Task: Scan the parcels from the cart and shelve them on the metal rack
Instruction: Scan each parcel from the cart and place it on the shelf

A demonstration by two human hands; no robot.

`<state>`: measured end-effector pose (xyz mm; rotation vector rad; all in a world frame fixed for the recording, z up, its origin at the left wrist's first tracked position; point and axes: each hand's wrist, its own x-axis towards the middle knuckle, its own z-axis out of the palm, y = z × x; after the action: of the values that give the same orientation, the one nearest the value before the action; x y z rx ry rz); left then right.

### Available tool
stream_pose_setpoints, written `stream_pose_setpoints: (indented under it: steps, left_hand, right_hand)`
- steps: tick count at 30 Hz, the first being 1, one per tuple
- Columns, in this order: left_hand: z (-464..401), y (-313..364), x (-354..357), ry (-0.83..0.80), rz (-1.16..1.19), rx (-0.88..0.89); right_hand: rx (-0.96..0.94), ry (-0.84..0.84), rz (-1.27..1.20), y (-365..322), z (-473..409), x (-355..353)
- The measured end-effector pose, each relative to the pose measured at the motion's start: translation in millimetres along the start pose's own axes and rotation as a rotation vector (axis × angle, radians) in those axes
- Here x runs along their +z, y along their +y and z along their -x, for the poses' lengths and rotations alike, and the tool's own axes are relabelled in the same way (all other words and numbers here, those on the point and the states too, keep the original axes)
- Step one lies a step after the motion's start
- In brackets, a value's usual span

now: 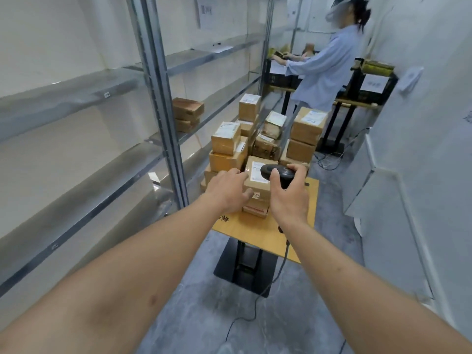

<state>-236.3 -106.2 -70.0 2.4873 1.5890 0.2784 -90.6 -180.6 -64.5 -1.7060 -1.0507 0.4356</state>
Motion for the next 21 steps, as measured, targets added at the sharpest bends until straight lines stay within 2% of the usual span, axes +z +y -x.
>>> stream_pose_setpoints:
  steps: [12, 21]
  left_hand:
    - [-156.7, -6.8, 92.7, -0.176, 0.042, 0.008]
    - [-212.1, -9.8, 141.1, -0.217, 0.021, -0.160]
  right_hand:
    - [0.165, 0.082, 0.067, 72.9, -130.1, 46.1]
    - [0.275, 0.005, 0.101, 116.2, -190.7, 67.6]
